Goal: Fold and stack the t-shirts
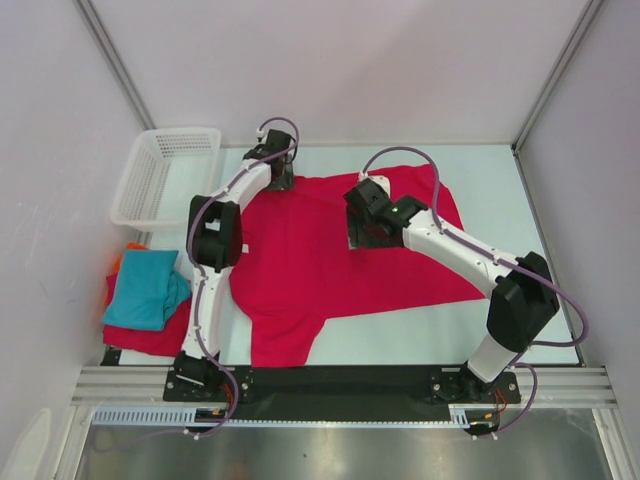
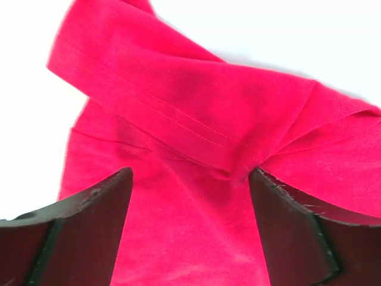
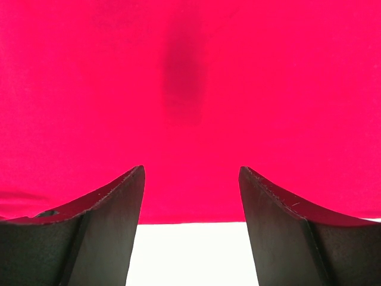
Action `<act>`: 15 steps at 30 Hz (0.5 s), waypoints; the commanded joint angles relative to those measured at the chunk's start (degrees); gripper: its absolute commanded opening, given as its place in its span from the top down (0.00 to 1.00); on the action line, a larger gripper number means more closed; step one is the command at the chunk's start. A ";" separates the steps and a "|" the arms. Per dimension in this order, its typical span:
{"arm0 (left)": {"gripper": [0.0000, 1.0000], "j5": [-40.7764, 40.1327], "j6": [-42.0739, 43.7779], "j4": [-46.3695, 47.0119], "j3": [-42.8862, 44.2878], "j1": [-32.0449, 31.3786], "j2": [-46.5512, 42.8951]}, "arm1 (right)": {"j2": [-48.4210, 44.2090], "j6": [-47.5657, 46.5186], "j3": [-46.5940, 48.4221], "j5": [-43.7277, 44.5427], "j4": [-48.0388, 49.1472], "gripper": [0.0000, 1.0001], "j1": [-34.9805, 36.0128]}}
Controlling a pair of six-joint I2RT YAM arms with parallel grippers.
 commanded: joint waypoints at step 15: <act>0.63 0.64 2.51 5.63 2.93 0.08 -0.90 | 0.66 -1.92 2.63 1.12 -0.75 0.31 0.12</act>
